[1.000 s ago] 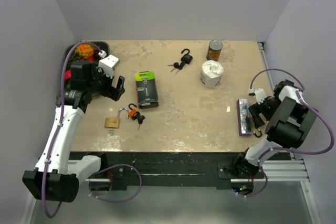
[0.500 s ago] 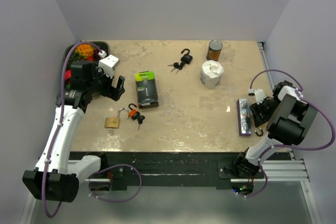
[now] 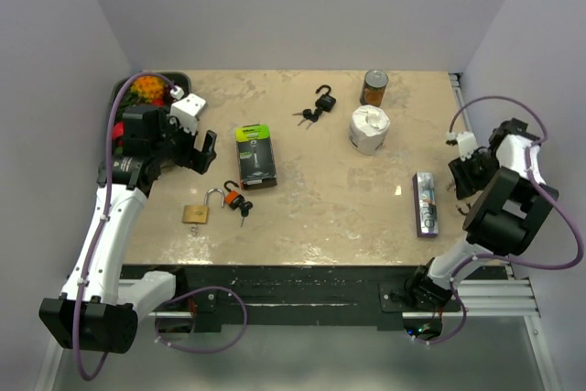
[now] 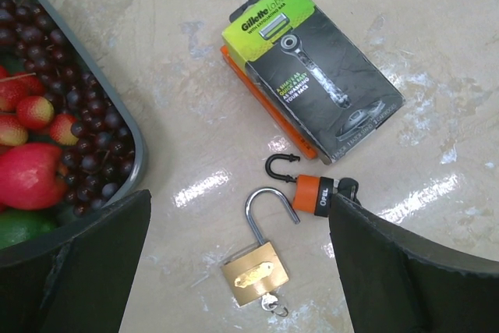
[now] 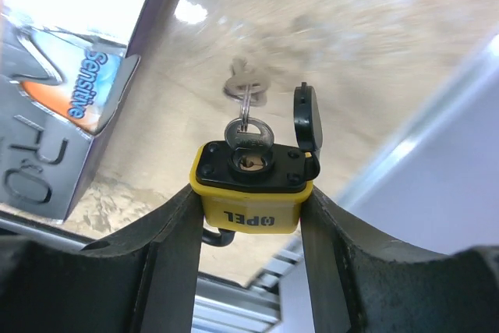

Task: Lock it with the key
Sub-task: Pick up the lock from the center of the board.

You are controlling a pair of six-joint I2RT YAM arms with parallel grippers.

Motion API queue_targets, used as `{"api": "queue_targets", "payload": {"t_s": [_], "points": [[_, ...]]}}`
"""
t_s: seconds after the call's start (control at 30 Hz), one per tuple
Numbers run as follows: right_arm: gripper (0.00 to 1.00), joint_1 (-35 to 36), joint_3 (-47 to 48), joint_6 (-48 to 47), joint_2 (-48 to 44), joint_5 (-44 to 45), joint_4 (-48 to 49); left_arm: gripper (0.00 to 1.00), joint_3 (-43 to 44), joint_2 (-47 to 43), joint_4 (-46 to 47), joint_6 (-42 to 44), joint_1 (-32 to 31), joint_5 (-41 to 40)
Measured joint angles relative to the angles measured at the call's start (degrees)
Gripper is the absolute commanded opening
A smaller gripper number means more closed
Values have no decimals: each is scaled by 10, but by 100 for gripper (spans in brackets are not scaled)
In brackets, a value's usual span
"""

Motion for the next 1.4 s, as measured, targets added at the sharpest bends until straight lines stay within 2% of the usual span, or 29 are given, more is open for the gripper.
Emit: {"api": "queue_targets", "payload": {"t_s": [0.13,0.3,0.4,0.5,0.67,0.83,0.93,1.13,1.4], "points": [[0,1,98,10,-14,-30,-51,100,4,-1,11,0,0,-10],[0,20,228,49,-27,-115,-120,99,30,-1,20,-8,0,-5],[0,69,267,104,-46,-172,-135,99,39,-1,34,-22,0,17],[0,151,271,186,-72,-215,-113,99,45,2,40,-38,0,54],[0,297,231,398,-124,-282,26,98,45,11,74,-96,0,143],[0,341,116,634,-191,-310,218,95,-24,2,190,-210,-2,234],[0,364,60,756,-209,-294,305,92,-96,-5,272,-289,-31,240],[0,414,2,926,-211,-249,396,84,-127,24,383,-373,-167,214],[0,493,-49,1045,-225,-201,469,79,-136,121,537,-505,-221,198]]}}
